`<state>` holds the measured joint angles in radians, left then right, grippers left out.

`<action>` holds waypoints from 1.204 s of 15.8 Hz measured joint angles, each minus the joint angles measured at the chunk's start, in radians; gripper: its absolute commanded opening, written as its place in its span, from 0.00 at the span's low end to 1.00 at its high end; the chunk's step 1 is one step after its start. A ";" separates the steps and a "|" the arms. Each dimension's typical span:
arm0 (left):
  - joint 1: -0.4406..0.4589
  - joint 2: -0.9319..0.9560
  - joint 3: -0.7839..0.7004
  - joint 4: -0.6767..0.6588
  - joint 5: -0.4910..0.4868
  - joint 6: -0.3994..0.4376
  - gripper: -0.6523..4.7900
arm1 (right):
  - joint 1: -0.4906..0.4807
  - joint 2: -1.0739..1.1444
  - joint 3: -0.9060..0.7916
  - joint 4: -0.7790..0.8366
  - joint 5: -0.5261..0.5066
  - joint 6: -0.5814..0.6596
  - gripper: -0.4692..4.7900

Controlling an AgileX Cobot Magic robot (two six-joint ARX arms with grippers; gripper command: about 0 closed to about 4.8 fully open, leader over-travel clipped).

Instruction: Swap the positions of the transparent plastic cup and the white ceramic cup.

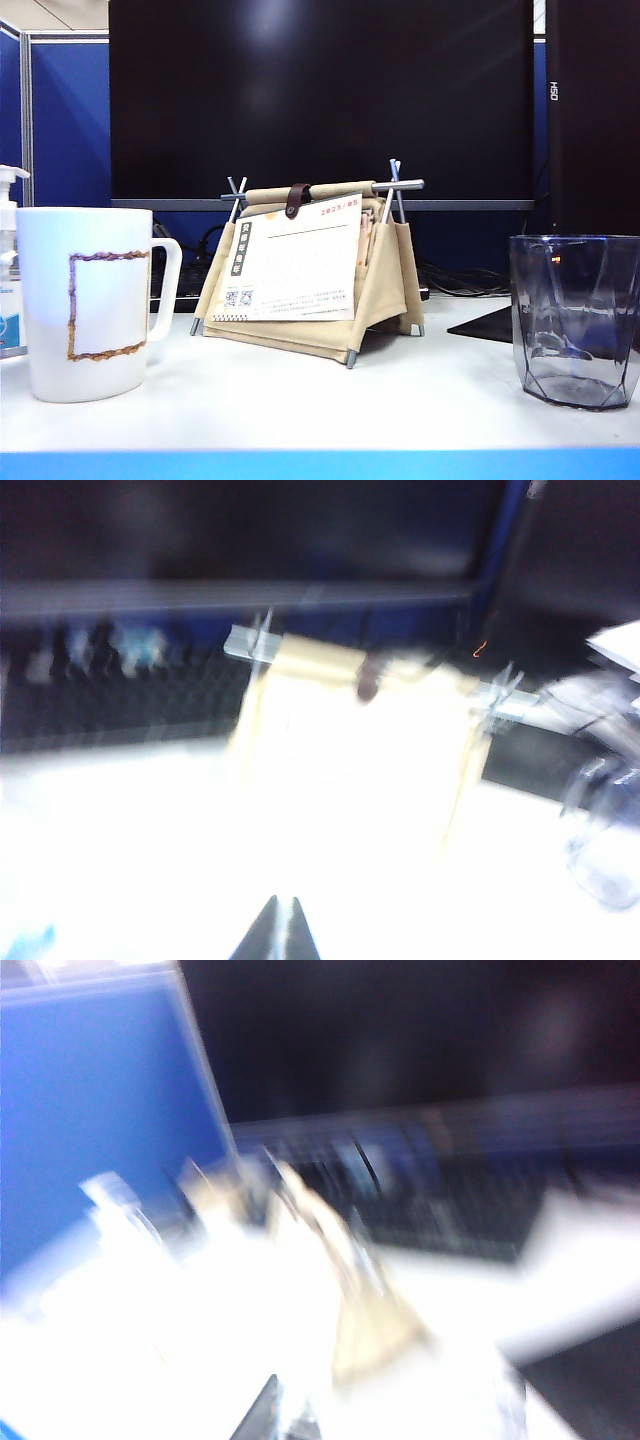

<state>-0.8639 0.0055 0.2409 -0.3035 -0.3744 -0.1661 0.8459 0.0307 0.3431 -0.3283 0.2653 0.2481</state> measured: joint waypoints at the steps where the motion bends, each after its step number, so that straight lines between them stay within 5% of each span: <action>1: 0.000 0.003 -0.035 0.024 0.018 -0.021 0.11 | 0.000 0.039 -0.026 0.023 0.000 0.020 0.08; 4: 0.000 0.000 -0.148 0.071 0.021 -0.095 0.12 | 0.000 0.057 -0.125 0.024 0.001 0.130 0.08; 9: 0.045 0.010 -0.203 0.076 0.039 -0.140 0.12 | 0.000 0.056 -0.264 0.021 0.004 0.145 0.08; 15: 0.252 0.010 -0.203 0.076 0.047 -0.180 0.12 | 0.000 0.055 -0.297 0.042 0.001 0.145 0.08; 19: 0.553 0.010 -0.203 0.076 0.049 -0.180 0.12 | 0.000 0.055 -0.297 0.043 0.001 0.145 0.08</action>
<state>-0.3111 0.0151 0.0380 -0.2276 -0.3256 -0.3462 0.8463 0.0860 0.0460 -0.2855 0.2661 0.3935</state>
